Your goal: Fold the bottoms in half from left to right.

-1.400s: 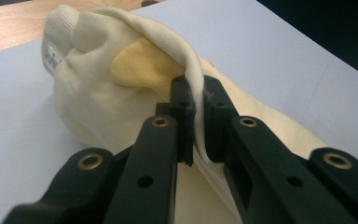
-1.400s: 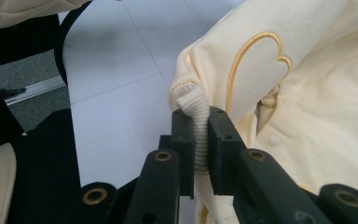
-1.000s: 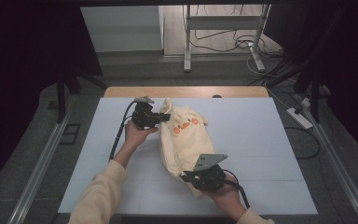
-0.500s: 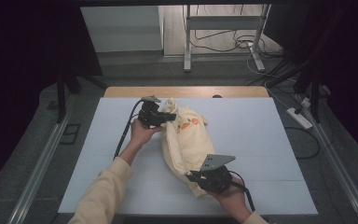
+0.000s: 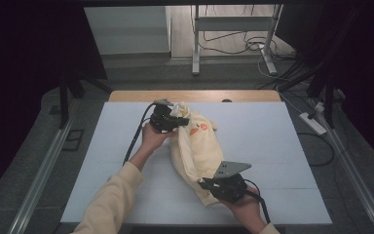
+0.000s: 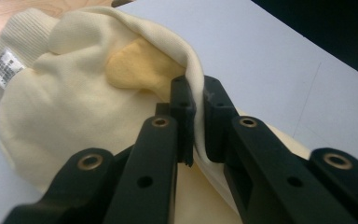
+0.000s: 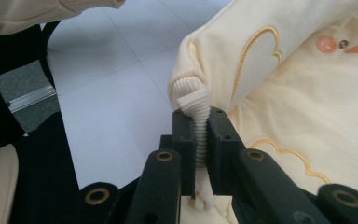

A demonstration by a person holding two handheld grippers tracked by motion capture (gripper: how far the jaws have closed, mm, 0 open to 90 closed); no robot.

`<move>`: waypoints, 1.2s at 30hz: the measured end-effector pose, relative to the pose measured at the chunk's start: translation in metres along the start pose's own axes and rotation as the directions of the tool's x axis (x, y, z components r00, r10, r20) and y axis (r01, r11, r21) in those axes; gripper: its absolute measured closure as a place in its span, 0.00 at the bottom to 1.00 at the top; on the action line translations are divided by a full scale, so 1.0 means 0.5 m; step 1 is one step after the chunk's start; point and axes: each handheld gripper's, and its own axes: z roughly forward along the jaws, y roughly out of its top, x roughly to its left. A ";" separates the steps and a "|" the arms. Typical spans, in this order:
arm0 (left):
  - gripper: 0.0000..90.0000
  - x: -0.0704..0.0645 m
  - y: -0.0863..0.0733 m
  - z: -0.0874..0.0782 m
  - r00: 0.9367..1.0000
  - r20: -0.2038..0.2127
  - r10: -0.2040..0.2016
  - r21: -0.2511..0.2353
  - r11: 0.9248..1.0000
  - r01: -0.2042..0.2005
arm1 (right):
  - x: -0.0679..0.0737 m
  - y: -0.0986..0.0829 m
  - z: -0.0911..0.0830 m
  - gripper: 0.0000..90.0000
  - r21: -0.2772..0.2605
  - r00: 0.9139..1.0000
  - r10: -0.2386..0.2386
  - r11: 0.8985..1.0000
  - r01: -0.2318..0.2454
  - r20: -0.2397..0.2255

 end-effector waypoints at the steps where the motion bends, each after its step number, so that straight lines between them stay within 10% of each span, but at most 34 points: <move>1: 0.94 -0.001 0.002 0.003 1.000 0.001 0.001 0.001 1.000 -0.001 | -0.002 -0.002 -0.003 0.92 -0.001 1.000 0.003 1.000 -0.003 0.004; 36: 0.93 -0.017 -0.011 0.107 0.999 -0.013 0.047 0.102 0.994 -0.046 | -0.025 -0.049 -0.022 0.92 0.050 0.996 0.071 0.996 -0.074 0.049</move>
